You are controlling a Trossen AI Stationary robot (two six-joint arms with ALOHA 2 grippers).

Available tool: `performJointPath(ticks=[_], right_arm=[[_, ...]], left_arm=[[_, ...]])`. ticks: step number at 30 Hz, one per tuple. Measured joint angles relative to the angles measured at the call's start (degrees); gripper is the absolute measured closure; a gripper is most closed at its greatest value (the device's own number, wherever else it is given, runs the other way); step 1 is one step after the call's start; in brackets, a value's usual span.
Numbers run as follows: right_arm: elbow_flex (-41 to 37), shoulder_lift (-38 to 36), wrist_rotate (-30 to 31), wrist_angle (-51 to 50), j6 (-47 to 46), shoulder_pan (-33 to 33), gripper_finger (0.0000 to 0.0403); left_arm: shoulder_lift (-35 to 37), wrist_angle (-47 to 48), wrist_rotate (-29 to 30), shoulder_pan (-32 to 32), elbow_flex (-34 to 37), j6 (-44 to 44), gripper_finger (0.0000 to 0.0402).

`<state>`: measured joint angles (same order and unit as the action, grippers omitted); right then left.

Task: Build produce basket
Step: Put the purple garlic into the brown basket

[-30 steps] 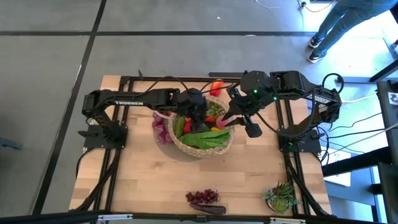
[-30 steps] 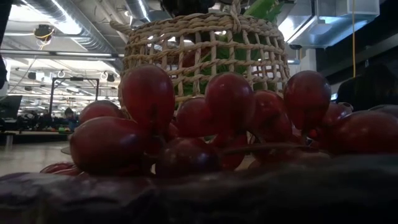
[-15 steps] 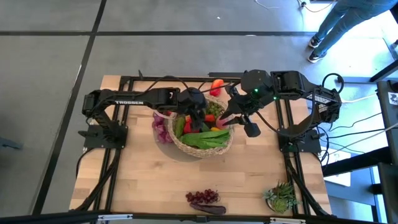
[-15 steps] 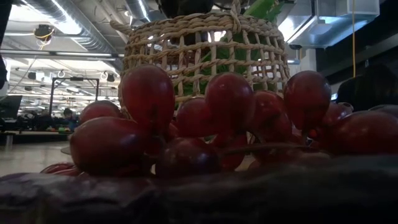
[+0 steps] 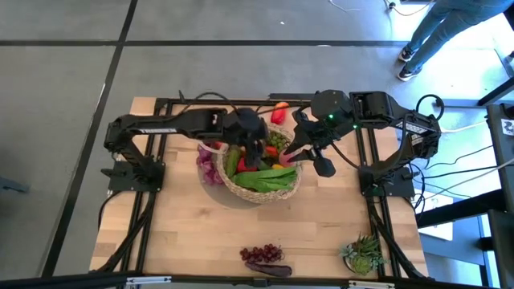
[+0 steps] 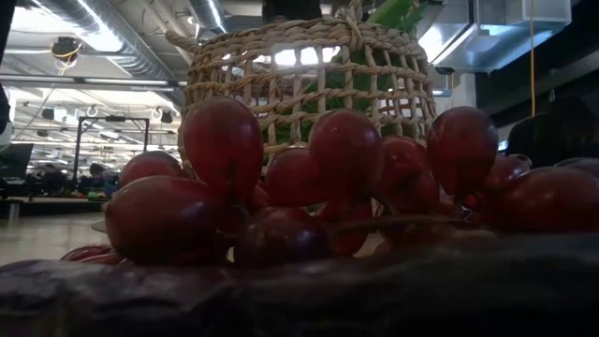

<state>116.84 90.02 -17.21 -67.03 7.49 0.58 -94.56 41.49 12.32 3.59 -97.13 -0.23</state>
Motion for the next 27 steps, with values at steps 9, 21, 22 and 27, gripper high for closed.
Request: performJointPath(ticks=[9,21,22,27], right_arm=[[0.0,0.0,0.0,-0.4,0.0,0.0,0.0305],[0.0,0.0,-2.2,-5.8,1.7,0.0,0.0305],[0.0,0.0,-2.9,-6.4,2.0,0.0,0.0305],[0.0,0.0,-5.1,-7.7,3.2,0.1,0.0305]], left_arm=[[0.0,20.3,0.0,-1.5,-18.2,8.6,0.0250],[0.2,48.0,-0.4,-7.7,-20.9,35.4,0.0249],[0.4,47.9,-1.6,-9.1,-20.4,34.8,0.0250],[2.7,48.6,-3.6,-17.4,-17.7,33.3,0.0249]])
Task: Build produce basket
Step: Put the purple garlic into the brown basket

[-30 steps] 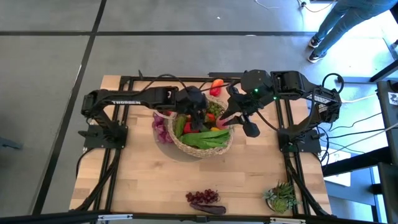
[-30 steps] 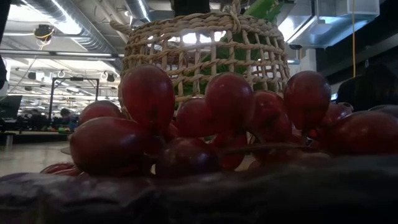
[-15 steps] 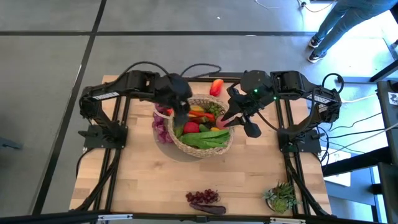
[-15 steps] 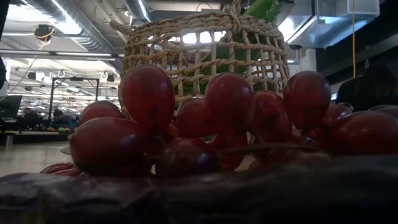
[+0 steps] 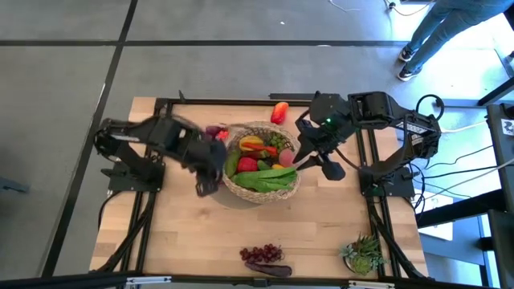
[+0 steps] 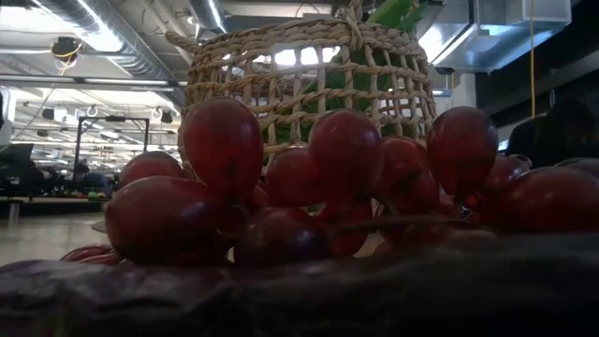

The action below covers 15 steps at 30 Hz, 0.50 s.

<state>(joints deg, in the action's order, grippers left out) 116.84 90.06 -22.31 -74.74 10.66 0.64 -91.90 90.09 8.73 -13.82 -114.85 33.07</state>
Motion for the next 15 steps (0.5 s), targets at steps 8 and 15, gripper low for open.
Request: performJointPath(ticks=[8,15], right_arm=[[0.1,2.6,0.1,-0.4,0.5,0.2,0.0305],[0.0,5.4,-0.2,-0.6,2.1,0.2,0.0305]], left_arm=[[2.3,-0.1,1.1,-12.1,11.2,13.1,0.0249],[2.2,-0.9,7.2,-21.4,25.4,13.1,0.0252]])
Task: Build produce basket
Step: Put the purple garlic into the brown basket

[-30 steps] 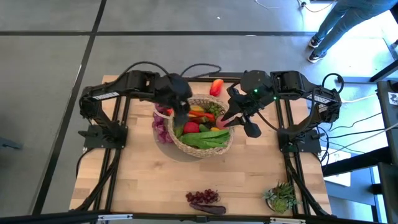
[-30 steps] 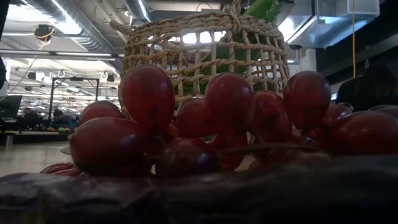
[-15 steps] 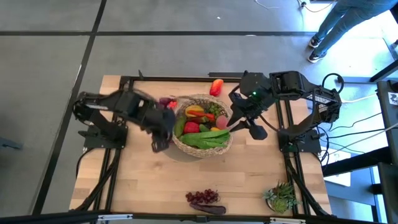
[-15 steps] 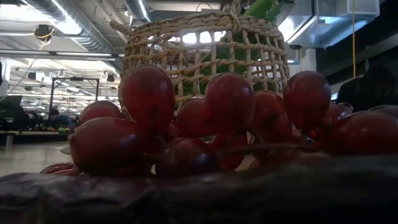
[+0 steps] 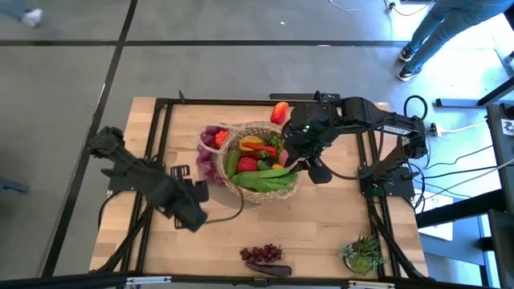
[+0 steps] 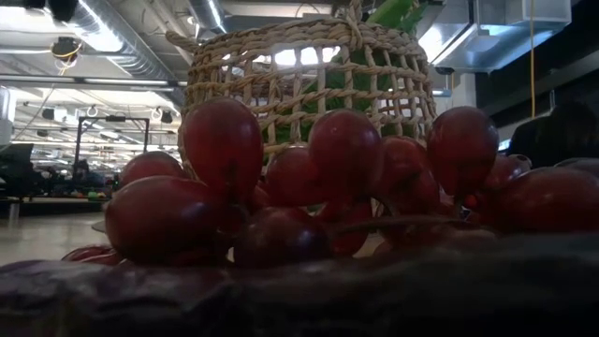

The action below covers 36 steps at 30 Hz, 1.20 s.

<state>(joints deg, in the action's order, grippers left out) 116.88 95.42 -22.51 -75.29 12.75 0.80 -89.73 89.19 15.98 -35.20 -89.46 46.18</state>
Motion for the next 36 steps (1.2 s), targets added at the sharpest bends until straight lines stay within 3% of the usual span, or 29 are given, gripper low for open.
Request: performJointPath(ticks=[4,10,22,36], right_arm=[[0.0,0.2,-0.1,0.0,-0.2,0.0,0.0305],[0.0,0.2,-0.1,0.0,-0.2,0.0,0.0305],[0.0,0.1,-0.1,0.2,-1.9,0.0,0.0305],[0.0,0.1,0.4,1.0,-2.0,0.0,0.0305]], left_arm=[[-0.3,-1.3,7.2,-2.8,6.7,0.5,0.0252],[-0.2,-5.0,18.0,-5.2,15.6,-7.0,0.0252],[-0.2,-20.2,32.7,-7.0,31.7,-7.5,0.0252],[-0.2,-46.3,36.1,-4.1,46.3,-20.2,0.0252]])
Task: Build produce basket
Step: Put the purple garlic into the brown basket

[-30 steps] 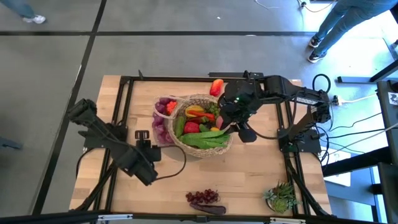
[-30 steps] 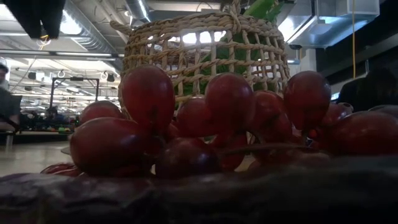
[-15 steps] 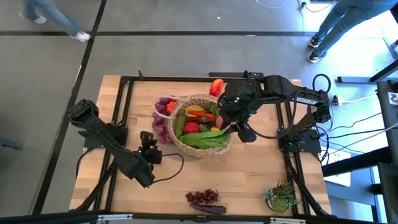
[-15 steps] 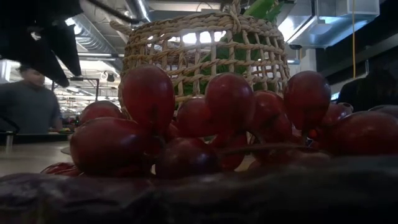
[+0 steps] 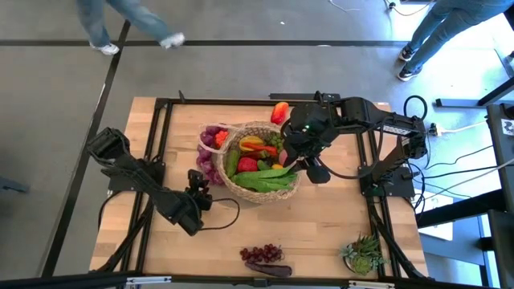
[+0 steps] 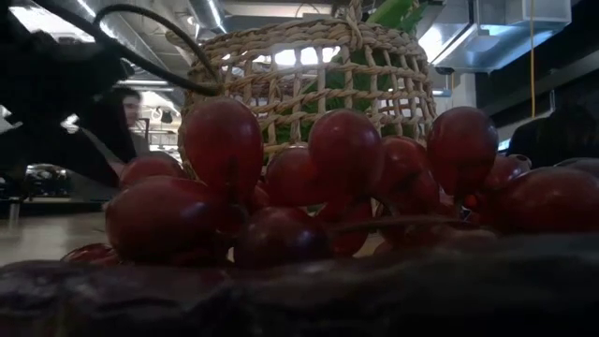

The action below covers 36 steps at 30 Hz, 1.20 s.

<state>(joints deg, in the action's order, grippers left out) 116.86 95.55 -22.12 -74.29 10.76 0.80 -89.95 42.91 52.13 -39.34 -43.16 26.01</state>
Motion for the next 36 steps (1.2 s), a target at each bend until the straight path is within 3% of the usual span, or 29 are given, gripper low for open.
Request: performJointPath(ticks=[11,19,25,29,36], right_arm=[[0.0,0.0,2.1,0.8,-1.7,0.0,0.0305],[0.0,0.0,2.1,0.8,-1.7,0.0,0.0305],[0.0,0.0,2.1,1.9,-1.8,0.0,0.0305],[0.0,0.0,2.0,2.1,-3.4,0.0,0.0305],[0.0,0.0,2.0,2.1,-4.5,0.0,0.0305]], left_arm=[[0.0,-4.0,2.4,6.0,2.6,1.3,0.0252],[0.0,-15.7,-7.3,9.5,3.1,-11.3,0.0252],[0.0,-14.8,-7.5,12.7,4.2,-12.0,0.0252],[0.0,-10.8,-11.7,14.3,4.4,-9.6,0.0252],[2.0,-6.5,-13.6,14.6,4.4,-8.1,0.0252]])
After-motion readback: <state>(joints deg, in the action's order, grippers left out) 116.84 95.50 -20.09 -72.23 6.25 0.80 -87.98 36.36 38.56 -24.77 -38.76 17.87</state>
